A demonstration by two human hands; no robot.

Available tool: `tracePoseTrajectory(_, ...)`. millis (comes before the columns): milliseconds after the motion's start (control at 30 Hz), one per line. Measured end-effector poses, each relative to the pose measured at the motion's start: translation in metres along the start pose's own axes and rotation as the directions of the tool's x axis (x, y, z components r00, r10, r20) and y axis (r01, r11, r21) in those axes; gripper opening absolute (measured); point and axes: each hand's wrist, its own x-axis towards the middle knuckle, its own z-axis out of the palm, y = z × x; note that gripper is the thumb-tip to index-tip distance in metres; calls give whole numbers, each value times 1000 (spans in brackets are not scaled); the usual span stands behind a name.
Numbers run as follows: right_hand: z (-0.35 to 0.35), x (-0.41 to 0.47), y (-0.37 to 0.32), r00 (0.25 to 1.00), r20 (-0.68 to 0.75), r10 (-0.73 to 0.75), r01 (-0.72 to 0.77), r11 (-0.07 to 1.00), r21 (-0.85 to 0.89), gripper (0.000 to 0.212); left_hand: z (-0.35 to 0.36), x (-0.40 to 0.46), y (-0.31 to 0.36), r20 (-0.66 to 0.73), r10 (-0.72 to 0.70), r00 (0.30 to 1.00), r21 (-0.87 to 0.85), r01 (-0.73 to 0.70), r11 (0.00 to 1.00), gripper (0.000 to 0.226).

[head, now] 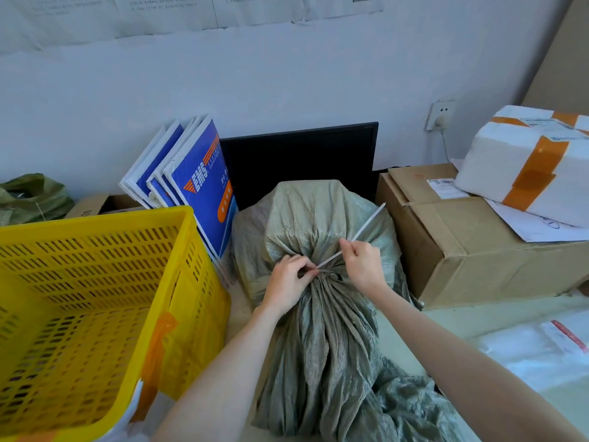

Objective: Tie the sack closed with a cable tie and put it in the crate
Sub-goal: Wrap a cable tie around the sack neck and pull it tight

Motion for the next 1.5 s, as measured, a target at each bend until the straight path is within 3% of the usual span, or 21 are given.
tracePoseTrajectory(433, -16, -5, 7, 995, -37, 94, -90, 992, 90, 43, 3, 0, -6, 7, -21, 1000, 44, 20, 999, 8)
tracePoseTrajectory(833, -16, -20, 9, 993, -78, 88, -79, 991, 107, 52, 6, -4, -3, 1, -81, 997, -22, 81, 996, 3)
tracePoseTrajectory(1000, -28, -30, 2, 1000, 6, 7, -8, 992, 128, 45, 3, -5, 0, 37, -94, 995, 1, 94, 996, 3)
tracePoseTrajectory(1133, -44, -44, 12, 999, 44, 15, -22, 984, 176, 31, 8, -13, 2, -28, -71, 997, -1, 71, 997, 5)
tracePoseTrajectory(1333, -67, -73, 63, 998, -3, 59, -59, 996, -63, 8, 19, -22, 5, -113, -124, 986, -82, 115, 990, 5)
tracePoseTrajectory(1500, -86, -95, 112, 969, -112, 219, -242, 934, -262, 13, 26, -26, 5, -160, -131, 979, -92, 117, 989, 5)
